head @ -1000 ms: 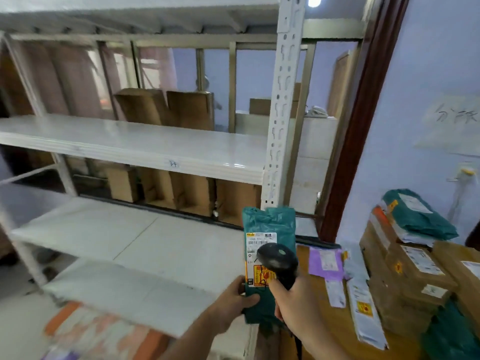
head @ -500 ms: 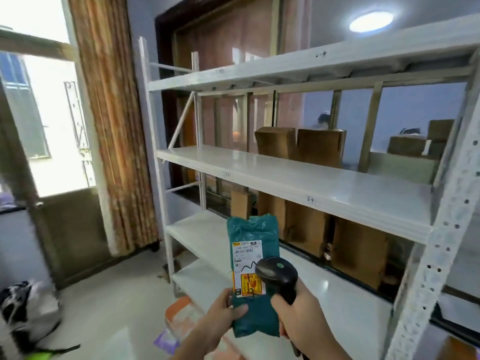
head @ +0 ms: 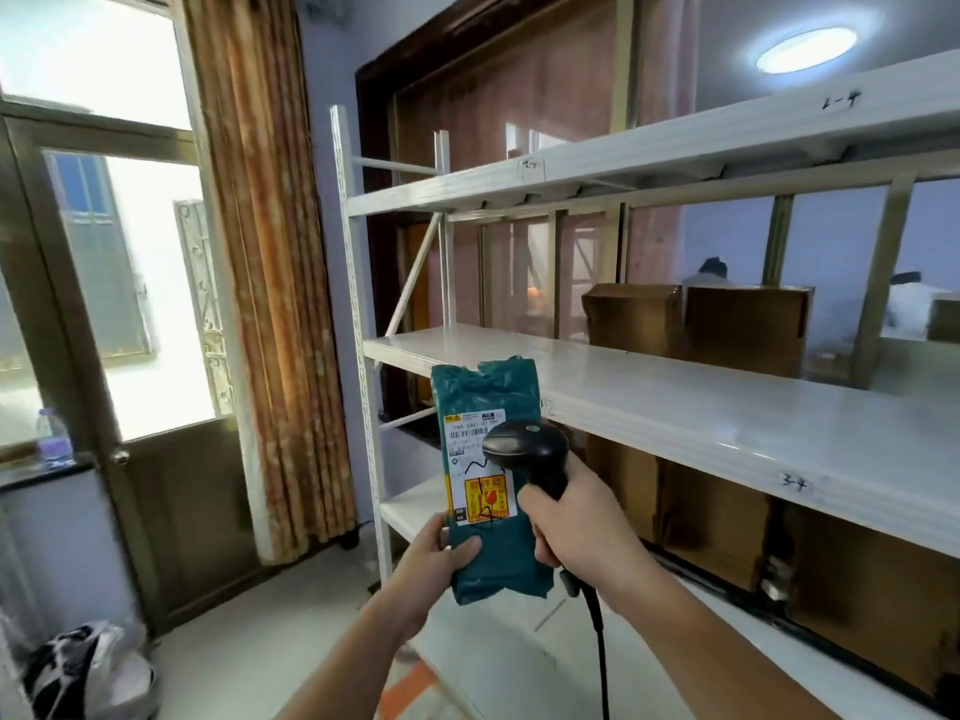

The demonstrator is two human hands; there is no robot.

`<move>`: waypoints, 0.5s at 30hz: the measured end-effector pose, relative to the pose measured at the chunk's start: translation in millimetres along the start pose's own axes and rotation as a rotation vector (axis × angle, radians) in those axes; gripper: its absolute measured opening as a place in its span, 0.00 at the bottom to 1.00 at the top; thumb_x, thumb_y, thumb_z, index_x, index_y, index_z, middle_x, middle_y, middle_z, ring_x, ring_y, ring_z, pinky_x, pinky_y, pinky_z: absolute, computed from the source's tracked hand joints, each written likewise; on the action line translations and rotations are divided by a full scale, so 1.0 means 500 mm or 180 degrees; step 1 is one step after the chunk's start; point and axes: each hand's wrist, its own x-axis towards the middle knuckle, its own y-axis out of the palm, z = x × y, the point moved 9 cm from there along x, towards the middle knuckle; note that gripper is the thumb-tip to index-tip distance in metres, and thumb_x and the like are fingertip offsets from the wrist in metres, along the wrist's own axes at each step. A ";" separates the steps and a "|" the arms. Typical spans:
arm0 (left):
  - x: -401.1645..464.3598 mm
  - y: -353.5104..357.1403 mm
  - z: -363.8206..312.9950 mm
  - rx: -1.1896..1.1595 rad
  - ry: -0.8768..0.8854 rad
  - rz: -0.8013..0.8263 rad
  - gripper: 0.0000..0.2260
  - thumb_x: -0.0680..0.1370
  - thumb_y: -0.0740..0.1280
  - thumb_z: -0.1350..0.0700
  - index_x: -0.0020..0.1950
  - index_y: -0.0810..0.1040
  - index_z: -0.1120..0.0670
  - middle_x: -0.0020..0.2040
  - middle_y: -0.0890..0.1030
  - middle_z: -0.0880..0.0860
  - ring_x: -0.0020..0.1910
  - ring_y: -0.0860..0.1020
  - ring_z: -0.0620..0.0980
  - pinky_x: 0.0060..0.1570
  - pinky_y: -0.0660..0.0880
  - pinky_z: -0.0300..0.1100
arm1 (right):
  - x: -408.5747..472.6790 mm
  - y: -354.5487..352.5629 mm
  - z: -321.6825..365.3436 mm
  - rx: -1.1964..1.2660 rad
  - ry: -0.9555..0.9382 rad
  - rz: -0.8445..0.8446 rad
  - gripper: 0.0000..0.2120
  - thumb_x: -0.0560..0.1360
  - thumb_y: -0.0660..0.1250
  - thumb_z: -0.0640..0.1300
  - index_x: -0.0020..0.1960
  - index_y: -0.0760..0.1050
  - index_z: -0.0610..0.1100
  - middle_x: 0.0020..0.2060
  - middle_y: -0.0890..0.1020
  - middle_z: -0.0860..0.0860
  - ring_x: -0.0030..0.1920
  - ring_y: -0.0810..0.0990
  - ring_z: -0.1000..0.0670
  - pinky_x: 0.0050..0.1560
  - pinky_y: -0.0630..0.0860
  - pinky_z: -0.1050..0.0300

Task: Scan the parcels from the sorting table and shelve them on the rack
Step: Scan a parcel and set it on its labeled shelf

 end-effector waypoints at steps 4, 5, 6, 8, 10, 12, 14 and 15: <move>0.131 -0.040 -0.069 0.0036 0.0172 0.0038 0.14 0.83 0.69 0.64 0.68 0.75 0.56 0.61 0.86 0.61 0.56 0.87 0.61 0.54 0.84 0.53 | 0.122 0.031 0.032 0.0040 -0.0207 0.0023 0.09 0.78 0.63 0.45 0.58 0.71 0.51 0.33 0.79 0.49 0.26 0.78 0.52 0.34 0.81 0.55; 0.162 -0.050 -0.086 0.0047 0.0228 0.0031 0.14 0.83 0.69 0.64 0.68 0.75 0.56 0.60 0.86 0.61 0.55 0.87 0.61 0.51 0.84 0.51 | 0.152 0.034 0.034 0.0044 -0.0234 -0.0007 0.10 0.78 0.63 0.45 0.59 0.71 0.50 0.34 0.79 0.50 0.26 0.78 0.52 0.33 0.80 0.58; 0.197 -0.060 -0.110 0.0054 0.0293 0.0015 0.14 0.83 0.69 0.64 0.68 0.75 0.56 0.59 0.86 0.60 0.54 0.87 0.60 0.50 0.84 0.49 | 0.190 0.035 0.038 0.0055 -0.0256 -0.0042 0.10 0.78 0.63 0.46 0.59 0.71 0.50 0.35 0.79 0.50 0.26 0.78 0.52 0.33 0.80 0.58; 0.242 -0.067 -0.153 0.0028 0.0391 0.0048 0.14 0.83 0.69 0.64 0.68 0.76 0.55 0.57 0.87 0.58 0.54 0.87 0.59 0.49 0.84 0.46 | 0.239 0.032 0.038 0.0070 -0.0213 -0.0099 0.08 0.78 0.64 0.47 0.57 0.72 0.52 0.34 0.80 0.49 0.27 0.79 0.52 0.35 0.82 0.56; 0.300 -0.071 -0.198 0.0024 0.0474 0.0086 0.14 0.83 0.68 0.63 0.69 0.76 0.54 0.58 0.87 0.57 0.56 0.87 0.57 0.50 0.84 0.46 | 0.301 0.027 0.045 0.0111 -0.0218 -0.0158 0.06 0.79 0.63 0.47 0.56 0.72 0.53 0.33 0.80 0.48 0.27 0.79 0.51 0.34 0.81 0.57; 0.368 -0.075 -0.234 -0.0014 0.0527 0.0129 0.15 0.84 0.68 0.63 0.71 0.75 0.55 0.60 0.87 0.57 0.58 0.86 0.59 0.58 0.83 0.53 | 0.357 0.021 0.053 0.0229 -0.0188 -0.0186 0.06 0.79 0.63 0.45 0.56 0.72 0.51 0.34 0.79 0.46 0.27 0.77 0.50 0.28 0.76 0.61; 0.429 -0.075 -0.265 -0.0044 0.0570 0.0167 0.15 0.84 0.68 0.63 0.70 0.76 0.56 0.60 0.87 0.58 0.59 0.85 0.60 0.64 0.80 0.59 | 0.410 0.015 0.059 0.0263 -0.0176 -0.0234 0.07 0.80 0.63 0.43 0.57 0.72 0.51 0.34 0.79 0.45 0.28 0.77 0.50 0.27 0.74 0.62; 0.460 -0.072 -0.278 -0.0019 0.0596 0.0202 0.14 0.84 0.68 0.62 0.70 0.76 0.56 0.60 0.87 0.58 0.59 0.86 0.60 0.63 0.81 0.58 | 0.435 0.012 0.059 0.0235 -0.0179 -0.0269 0.07 0.80 0.63 0.43 0.57 0.72 0.50 0.34 0.79 0.46 0.27 0.77 0.50 0.28 0.75 0.61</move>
